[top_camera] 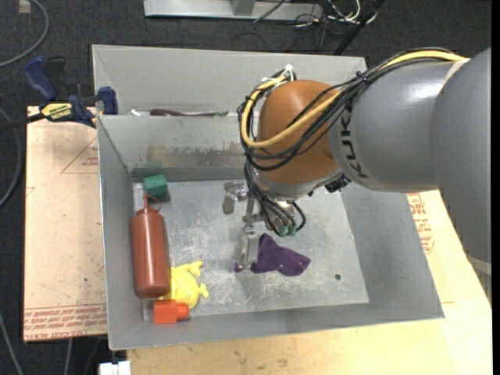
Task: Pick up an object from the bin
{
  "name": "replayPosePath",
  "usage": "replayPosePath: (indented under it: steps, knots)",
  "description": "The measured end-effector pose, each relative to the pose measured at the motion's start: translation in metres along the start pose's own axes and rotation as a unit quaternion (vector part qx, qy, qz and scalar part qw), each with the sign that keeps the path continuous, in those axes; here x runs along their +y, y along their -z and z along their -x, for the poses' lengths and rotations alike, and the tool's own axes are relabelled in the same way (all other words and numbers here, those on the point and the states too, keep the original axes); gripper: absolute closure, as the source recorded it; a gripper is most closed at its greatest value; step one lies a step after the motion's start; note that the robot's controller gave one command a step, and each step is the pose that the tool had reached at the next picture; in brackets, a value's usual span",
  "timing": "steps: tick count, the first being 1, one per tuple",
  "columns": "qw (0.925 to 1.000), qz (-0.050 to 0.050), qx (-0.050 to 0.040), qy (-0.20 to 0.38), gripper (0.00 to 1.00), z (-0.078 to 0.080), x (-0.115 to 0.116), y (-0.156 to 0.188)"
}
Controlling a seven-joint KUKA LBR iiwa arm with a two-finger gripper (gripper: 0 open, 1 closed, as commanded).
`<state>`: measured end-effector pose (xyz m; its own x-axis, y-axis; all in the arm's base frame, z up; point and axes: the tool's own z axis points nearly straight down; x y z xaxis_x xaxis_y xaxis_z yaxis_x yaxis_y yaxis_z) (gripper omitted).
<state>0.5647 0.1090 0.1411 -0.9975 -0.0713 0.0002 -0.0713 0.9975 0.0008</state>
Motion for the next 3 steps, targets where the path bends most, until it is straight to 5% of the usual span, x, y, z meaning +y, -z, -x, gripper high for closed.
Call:
replayPosePath:
  steps: [1,2,3]
  knots:
    - [0.9991,0.001,-0.0018,0.043,0.0,-0.007,-0.014,-0.005]
    - [0.9865,0.0,-0.0026,0.164,0.0,-0.036,-0.066,-0.058]
    - [0.9952,0.002,-0.0042,0.097,1.0,-0.022,-0.079,-0.07]
